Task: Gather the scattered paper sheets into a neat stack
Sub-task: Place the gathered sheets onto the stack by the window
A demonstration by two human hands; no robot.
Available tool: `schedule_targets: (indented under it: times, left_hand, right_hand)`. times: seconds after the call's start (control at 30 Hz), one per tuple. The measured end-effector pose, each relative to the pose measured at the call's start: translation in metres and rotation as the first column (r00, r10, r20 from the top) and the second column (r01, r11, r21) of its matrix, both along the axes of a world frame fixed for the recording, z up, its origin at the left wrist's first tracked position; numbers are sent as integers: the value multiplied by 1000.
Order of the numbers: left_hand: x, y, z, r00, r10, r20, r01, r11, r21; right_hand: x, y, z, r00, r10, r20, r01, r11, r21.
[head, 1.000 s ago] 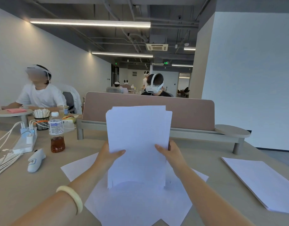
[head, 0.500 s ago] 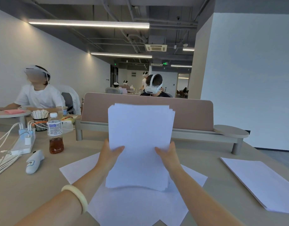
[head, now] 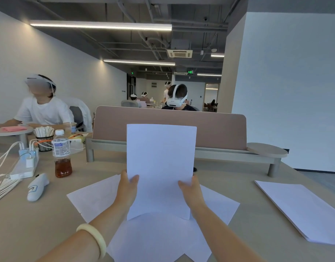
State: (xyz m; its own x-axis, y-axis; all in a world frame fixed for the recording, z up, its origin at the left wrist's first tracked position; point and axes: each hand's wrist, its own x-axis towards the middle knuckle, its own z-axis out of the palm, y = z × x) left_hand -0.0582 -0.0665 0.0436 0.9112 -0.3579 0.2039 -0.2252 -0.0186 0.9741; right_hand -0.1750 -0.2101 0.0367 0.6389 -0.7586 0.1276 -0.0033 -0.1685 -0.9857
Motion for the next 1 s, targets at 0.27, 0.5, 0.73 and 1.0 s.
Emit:
schedule_targets:
  times: [0.27,0.5,0.73,1.0]
  left_hand:
    - [-4,-6,-17,1000,-3,-25,5,999,48]
    - [-9,-8,-15,1000,14,-22,-13,998,57]
    - [-20,-28,-1,999,-2,36,0,998,65]
    - [-66,-104,11,995,-103,7,102,988,112]
  right_hand:
    - [4,2,-11,995,-15,-94,16,1000,10]
    - [-4,2,-20,987,-3,-158,2,1000,-9]
    - [-22,-19,-7,988,-71,-134,59,994,-94]
    - [-94,-84,10,959,-263,-103,251,962,-111]
